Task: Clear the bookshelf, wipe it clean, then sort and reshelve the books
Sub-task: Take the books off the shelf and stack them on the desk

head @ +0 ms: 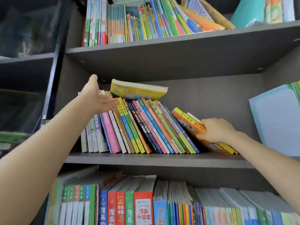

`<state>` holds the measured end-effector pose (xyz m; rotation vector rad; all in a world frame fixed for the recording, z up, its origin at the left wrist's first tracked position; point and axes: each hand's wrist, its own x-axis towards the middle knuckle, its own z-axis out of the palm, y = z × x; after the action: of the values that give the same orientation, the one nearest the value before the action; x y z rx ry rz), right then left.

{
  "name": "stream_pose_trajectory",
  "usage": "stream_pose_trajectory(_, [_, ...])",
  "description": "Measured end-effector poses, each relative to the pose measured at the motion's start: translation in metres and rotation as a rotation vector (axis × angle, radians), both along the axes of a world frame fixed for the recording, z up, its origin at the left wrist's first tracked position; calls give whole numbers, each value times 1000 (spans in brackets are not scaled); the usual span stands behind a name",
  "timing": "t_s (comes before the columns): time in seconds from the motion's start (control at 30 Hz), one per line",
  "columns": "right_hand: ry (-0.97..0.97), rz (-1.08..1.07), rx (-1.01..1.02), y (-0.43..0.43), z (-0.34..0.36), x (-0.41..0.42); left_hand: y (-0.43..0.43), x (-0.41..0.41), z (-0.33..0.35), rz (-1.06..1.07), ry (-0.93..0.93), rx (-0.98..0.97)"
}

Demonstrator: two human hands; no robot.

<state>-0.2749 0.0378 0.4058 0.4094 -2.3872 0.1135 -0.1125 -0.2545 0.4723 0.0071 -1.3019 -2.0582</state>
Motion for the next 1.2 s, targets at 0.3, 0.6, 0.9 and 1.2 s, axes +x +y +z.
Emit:
stream_pose_trajectory(0.3, [339,64,-143,4,-12,-16,11,-27,24,-144,-96,37])
stream_pose_trajectory(0.6, [185,253,-467,-37,7,-27,55,-40,23,-3,198,-179])
stream_pose_trajectory(0.9, [-146,389,-255,-48,2,-29,57,-17,13,292,271,-351])
stream_pose_trajectory(1.2, [-82,421,-292,-32,2,-30,63,-14,-10,353,262,-428])
